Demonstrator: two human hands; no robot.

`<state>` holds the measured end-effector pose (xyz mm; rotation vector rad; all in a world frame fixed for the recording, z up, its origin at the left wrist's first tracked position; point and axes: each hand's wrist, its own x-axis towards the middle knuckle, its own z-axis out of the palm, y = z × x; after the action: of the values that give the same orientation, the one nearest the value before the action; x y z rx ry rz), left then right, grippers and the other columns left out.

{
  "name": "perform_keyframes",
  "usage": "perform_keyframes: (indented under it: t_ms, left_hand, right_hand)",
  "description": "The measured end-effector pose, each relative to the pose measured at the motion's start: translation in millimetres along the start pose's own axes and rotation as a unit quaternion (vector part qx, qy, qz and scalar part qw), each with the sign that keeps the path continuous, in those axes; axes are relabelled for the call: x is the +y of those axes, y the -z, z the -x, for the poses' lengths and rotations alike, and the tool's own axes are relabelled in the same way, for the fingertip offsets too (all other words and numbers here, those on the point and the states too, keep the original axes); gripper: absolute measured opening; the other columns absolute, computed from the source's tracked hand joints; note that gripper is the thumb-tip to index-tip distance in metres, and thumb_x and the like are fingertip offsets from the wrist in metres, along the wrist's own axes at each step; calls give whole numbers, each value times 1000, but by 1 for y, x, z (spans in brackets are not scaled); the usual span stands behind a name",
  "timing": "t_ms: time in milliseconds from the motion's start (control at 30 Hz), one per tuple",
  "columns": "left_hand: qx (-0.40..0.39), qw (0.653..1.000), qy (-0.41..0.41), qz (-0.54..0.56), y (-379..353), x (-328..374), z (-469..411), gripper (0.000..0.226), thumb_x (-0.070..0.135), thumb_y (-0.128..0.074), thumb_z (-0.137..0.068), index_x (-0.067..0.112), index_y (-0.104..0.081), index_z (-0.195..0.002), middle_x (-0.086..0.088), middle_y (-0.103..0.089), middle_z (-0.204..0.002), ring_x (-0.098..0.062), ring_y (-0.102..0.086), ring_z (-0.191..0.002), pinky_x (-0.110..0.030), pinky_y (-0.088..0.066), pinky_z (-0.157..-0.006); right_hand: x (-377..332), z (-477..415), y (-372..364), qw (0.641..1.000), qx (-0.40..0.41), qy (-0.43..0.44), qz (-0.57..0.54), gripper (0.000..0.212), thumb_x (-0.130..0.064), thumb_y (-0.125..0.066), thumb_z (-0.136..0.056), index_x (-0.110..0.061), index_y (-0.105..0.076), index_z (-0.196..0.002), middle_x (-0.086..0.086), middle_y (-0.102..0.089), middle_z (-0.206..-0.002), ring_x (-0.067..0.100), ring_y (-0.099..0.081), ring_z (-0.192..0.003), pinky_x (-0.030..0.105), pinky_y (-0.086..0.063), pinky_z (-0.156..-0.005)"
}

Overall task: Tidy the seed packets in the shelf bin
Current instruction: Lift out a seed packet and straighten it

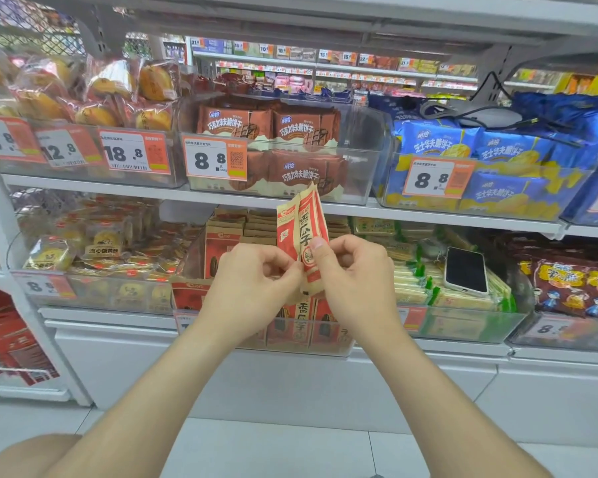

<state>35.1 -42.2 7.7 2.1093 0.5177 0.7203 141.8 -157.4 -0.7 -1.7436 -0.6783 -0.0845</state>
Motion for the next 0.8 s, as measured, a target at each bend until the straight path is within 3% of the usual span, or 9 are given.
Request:
perform_keyframes:
  t_ms: [167, 300, 433, 500, 567, 667, 800]
  left_hand:
    - [-16, 999, -14, 44, 5, -1, -1, 15, 22, -76, -100, 24, -85, -88, 19, -80, -78, 1, -77, -73, -9, -56, -65]
    - [-2, 999, -17, 51, 5, -1, 0, 12, 20, -78, -99, 24, -84, -90, 18, -81, -83, 2, -77, -76, -10, -56, -64]
    - [4, 993, -6, 114, 3, -3, -2, 8, 22, -72, -103, 26, -67, -106, 11, -82, -100, -6, -79, -89, -25, -64, -71]
    - [-15, 983, 20, 181, 2, 0, -1, 10, 26, -66, -107, 19, -60, -110, 5, -82, -96, -9, -79, -87, -24, -62, -72]
    - [-25, 977, 25, 209, 0, 1, 1, 28, 40, -68, -103, 14, -59, -110, 3, -82, -94, -8, -79, -87, -25, -63, -77]
    - [-30, 978, 17, 207, 0, 1, 2, 47, 51, -74, -93, 11, -57, -111, -2, -83, -100, -9, -79, -87, -27, -64, -79]
    - [-47, 975, 14, 218, 4, -2, -1, 35, 40, -73, -97, 11, -60, -112, 0, -84, -101, -11, -81, -95, -36, -67, -87]
  right_hand:
    - [0, -3, 3, 985, -23, -100, -139, 25, -26, -72, -103, -8, -76, -86, 9, -80, -77, 28, -80, -75, 57, -66, -75]
    - [-8, 0, 5, 967, -40, -149, -202, 23, -22, -71, -104, -1, -75, -94, 11, -81, -80, 26, -80, -73, 47, -67, -65]
    - [-7, -1, 7, 975, -59, -93, -191, 22, -22, -64, -107, -10, -82, -102, 10, -82, -89, 33, -80, -85, 50, -67, -75]
    - [-5, -1, 7, 987, -77, -36, -140, 20, -23, -65, -106, -22, -84, -103, 1, -83, -92, 24, -79, -88, 55, -65, -85]
    - [-4, 1, 7, 990, -87, -4, -108, 16, -26, -69, -104, -26, -85, -106, -7, -83, -94, 14, -78, -90, 53, -65, -88]
    - [-4, 0, 9, 987, -87, -15, -135, 13, -26, -75, -100, -17, -84, -99, -1, -83, -90, 18, -80, -90, 51, -66, -87]
    - [-2, -2, 9, 986, -75, -27, -149, 21, -27, -75, -100, -14, -79, -85, 7, -81, -85, 30, -80, -88, 58, -64, -85]
